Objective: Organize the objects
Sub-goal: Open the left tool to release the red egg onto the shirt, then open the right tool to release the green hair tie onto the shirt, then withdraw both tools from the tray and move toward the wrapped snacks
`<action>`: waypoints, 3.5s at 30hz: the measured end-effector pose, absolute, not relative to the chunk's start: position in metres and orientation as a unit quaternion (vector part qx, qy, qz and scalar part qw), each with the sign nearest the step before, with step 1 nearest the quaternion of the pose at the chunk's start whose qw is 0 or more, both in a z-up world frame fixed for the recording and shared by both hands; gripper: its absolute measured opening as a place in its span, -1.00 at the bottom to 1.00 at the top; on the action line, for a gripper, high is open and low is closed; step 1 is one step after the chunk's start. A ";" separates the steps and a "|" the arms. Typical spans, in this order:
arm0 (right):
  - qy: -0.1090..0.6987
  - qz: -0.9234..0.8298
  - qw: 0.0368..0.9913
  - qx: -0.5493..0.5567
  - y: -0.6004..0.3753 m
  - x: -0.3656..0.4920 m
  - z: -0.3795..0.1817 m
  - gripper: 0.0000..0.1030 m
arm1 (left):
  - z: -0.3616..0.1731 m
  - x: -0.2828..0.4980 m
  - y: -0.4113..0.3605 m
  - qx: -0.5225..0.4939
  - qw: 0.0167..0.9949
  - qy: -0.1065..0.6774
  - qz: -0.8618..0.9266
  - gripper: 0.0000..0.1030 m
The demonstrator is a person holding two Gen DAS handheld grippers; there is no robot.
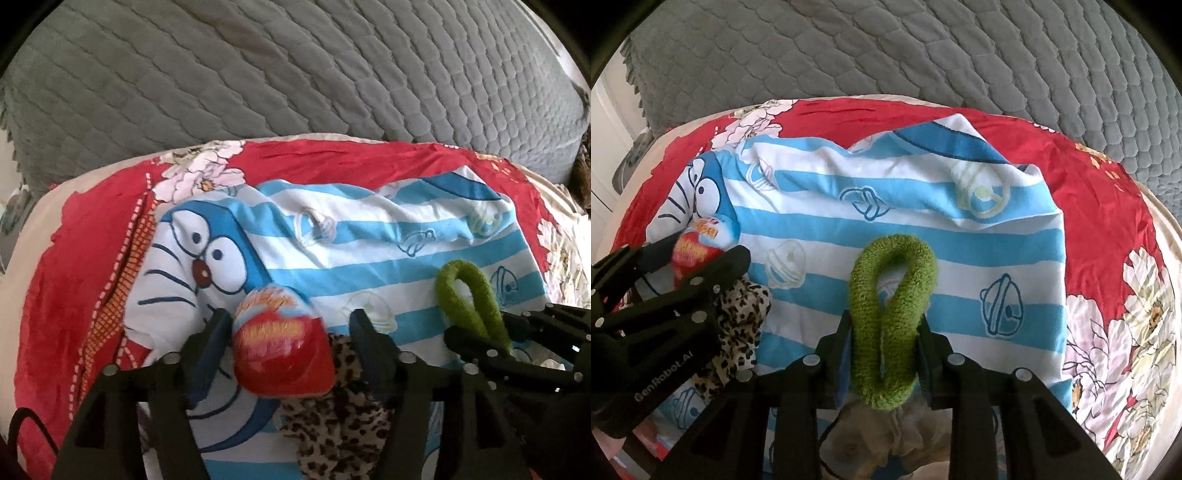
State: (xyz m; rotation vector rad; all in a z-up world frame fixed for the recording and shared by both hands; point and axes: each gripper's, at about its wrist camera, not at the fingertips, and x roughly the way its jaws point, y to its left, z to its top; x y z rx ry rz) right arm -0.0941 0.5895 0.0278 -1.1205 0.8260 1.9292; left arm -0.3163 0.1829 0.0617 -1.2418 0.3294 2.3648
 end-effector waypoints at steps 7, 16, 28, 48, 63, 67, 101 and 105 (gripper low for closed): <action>0.325 0.750 0.375 -0.437 0.591 -0.092 0.031 -0.30 | 0.067 -0.317 0.181 -0.455 0.221 0.120 0.854 0.44; 0.327 0.747 0.378 -0.439 0.590 -0.091 0.036 -0.15 | 0.069 -0.315 0.177 -0.461 0.225 0.120 0.850 0.46; 0.329 0.747 0.379 -0.436 0.587 -0.088 0.038 0.02 | 0.075 -0.315 0.169 -0.477 0.248 0.098 0.838 0.47; 0.325 0.766 0.384 -0.400 0.586 -0.079 0.073 0.10 | 0.092 -0.309 0.166 -0.474 0.266 0.095 0.834 0.48; 0.317 0.768 0.385 -0.401 0.578 -0.077 0.089 0.10 | 0.112 -0.303 0.163 -0.470 0.265 0.093 0.837 0.48; 0.318 0.768 0.388 -0.398 0.576 -0.073 0.097 0.10 | 0.126 -0.305 0.159 -0.472 0.264 0.078 0.838 0.48; 0.282 0.794 0.392 -0.369 0.527 -0.042 0.192 0.10 | 0.212 -0.235 0.135 -0.389 0.246 0.127 0.879 0.48; 0.274 0.797 0.395 -0.366 0.522 -0.038 0.203 0.10 | 0.220 -0.227 0.132 -0.374 0.243 0.139 0.884 0.48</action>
